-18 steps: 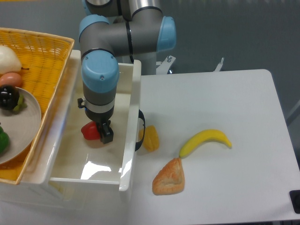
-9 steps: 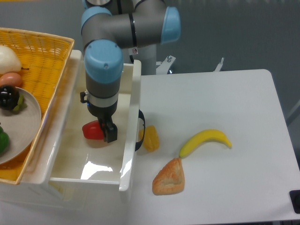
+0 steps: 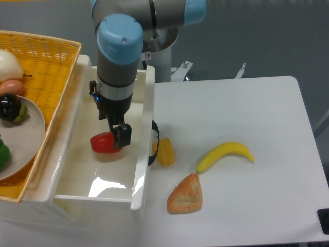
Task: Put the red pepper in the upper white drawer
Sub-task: 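Open the gripper to release the pepper and lift away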
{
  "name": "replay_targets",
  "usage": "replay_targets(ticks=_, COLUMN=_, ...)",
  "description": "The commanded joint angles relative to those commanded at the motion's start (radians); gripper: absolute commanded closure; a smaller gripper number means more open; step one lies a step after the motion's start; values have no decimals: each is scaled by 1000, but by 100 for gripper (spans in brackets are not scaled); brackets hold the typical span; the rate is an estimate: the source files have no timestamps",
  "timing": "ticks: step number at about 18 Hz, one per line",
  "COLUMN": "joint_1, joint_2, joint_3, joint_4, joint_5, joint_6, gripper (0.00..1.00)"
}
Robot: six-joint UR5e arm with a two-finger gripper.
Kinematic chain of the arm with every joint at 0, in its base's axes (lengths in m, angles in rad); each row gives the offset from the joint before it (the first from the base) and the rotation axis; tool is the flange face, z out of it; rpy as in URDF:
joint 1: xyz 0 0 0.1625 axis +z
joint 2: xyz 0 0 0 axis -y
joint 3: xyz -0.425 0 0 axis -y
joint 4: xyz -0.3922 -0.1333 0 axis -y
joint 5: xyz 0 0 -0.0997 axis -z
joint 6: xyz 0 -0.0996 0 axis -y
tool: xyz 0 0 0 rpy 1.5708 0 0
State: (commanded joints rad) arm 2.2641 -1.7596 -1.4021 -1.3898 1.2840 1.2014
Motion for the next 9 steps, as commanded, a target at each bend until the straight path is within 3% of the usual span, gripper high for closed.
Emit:
replay_targets(ticks=2, joint_1=6, joint_2=26, joint_3=2, joint_4=0, joint_5=-2, joint_6=-32, gripper=0)
replay_targets(ticks=9, joint_1=133, joint_2=61, joint_3=31, joint_4=-2, joint_5=-22, joint_6=-195, gripper=0)
